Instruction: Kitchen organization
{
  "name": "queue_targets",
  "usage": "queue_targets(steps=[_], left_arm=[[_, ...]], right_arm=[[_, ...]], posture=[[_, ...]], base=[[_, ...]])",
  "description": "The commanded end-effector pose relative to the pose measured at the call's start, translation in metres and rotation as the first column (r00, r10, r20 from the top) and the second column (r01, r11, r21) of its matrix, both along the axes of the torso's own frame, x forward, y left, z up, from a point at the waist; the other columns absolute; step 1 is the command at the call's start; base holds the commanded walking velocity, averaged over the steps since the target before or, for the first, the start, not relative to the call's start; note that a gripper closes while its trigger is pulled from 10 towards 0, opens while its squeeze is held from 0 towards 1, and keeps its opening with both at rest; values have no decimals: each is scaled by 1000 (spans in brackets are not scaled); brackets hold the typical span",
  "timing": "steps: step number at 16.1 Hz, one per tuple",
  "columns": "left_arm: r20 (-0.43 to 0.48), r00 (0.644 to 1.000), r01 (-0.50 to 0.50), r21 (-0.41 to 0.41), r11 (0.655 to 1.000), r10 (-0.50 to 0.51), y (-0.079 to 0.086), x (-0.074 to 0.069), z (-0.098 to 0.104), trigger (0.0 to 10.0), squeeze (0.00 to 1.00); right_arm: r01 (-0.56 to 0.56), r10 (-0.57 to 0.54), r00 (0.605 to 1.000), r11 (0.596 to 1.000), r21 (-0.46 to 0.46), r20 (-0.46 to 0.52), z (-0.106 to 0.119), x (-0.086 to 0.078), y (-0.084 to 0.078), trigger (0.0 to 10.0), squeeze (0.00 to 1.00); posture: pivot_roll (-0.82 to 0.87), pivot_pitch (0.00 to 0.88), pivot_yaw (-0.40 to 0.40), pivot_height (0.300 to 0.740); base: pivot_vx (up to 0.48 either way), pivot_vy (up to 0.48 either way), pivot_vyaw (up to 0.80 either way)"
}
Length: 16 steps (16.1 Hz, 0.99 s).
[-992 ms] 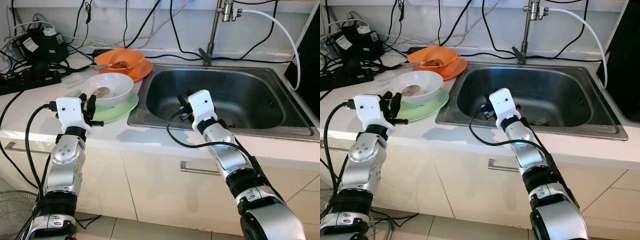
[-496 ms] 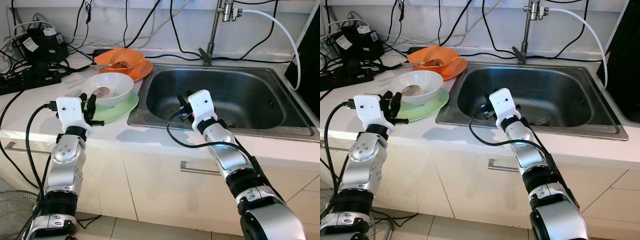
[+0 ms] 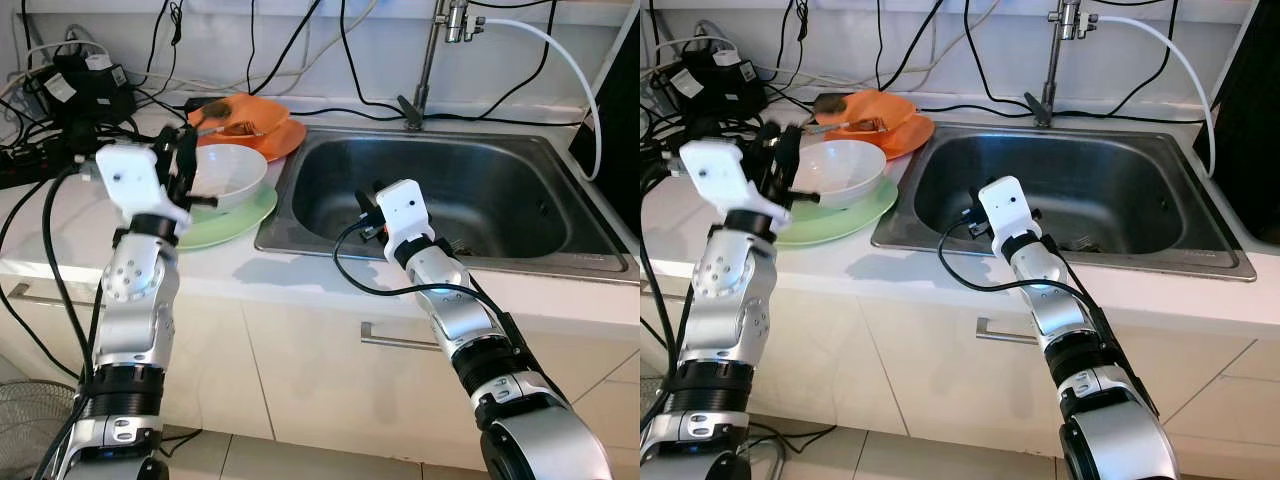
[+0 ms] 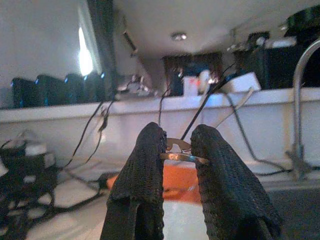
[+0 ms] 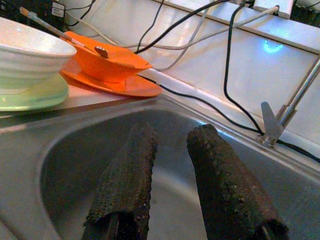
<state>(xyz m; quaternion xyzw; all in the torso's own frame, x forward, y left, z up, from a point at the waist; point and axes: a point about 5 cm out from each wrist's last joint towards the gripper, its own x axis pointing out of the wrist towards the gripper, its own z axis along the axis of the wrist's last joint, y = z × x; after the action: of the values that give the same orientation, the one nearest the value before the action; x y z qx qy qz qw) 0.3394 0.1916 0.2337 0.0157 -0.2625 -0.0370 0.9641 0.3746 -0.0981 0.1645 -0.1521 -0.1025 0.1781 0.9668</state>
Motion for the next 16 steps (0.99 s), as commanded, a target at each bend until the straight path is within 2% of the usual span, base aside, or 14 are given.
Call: queue_targets(steps=[1, 2, 3, 5, 6, 7, 9, 10, 11, 12, 16], left_arm=[[49, 997, 55, 10, 998, -55, -10, -1, 17, 10000, 0], [57, 995, 79, 16, 997, -79, -14, -2, 20, 10000, 0], [57, 984, 169, 43, 985, -171, -30, -3, 25, 10000, 0], [42, 970, 238, 49, 970, -240, -43, -4, 24, 10000, 0], [30, 960, 277, 49, 960, -278, -52, -5, 23, 10000, 0], [20, 949, 313, 36, 949, -314, -61, -6, 21, 10000, 0], [-2, 934, 356, 28, 934, -356, -67, -6, 18, 10000, 0], [-17, 926, 378, 23, 926, -378, -71, -6, 16, 10000, 0], [-44, 916, 401, 19, 916, -400, -82, -6, 10, 10000, 0], [-69, 905, 422, 14, 906, -420, -90, -7, 4, 10000, 0], [-97, 889, 451, 20, 893, -447, -100, -10, -1, 10000, 0]], right_arm=[[-1, 1, 1000, 1000, -1, 10, 5, 2, 0, 10000, 0], [-1, 1, 1000, 1000, -2, 10, 5, 2, 0, 10000, 0], [-2, 2, 1000, 1000, -7, 12, 4, 2, 1, 10000, 0], [0, 0, 1000, 1000, -11, 15, 5, 2, 1, 10000, 0], [13, -12, 1000, 1000, -18, 18, 4, 2, -1, 10000, 839], [15, -15, 1000, 1000, -21, 19, 4, 2, -2, 10000, 1000], [34, -32, 999, 998, -46, 36, 5, 2, -4, 10000, 1000], [45, -42, 998, 997, -66, 46, 5, 3, -6, 10000, 251], [54, -49, 997, 994, -92, 57, 6, 3, -8, 10000, 0], [56, -47, 996, 990, -127, 77, 6, 3, -8, 10000, 0], [62, -42, 991, 984, -164, 125, 10, 2, -6, 10000, 0]], posture=[[34, 0, 32, 740], [34, 0, 33, 740], [34, 0, 35, 740], [33, 0, 39, 740], [32, 0, 39, 740], [32, 0, 40, 740], [30, 0, 42, 740], [30, 0, 44, 740], [28, 0, 46, 740], [23, 0, 49, 740], [19, 0, 51, 740]], base=[[0, 0, 0], [0, 0, 0], [0, 0, 0], [0, 0, 0], [0, 0, 0], [0, 0, 0], [0, 0, 0], [0, 0, 0], [0, 0, 0], [0, 0, 0], [0, 0, 0]])
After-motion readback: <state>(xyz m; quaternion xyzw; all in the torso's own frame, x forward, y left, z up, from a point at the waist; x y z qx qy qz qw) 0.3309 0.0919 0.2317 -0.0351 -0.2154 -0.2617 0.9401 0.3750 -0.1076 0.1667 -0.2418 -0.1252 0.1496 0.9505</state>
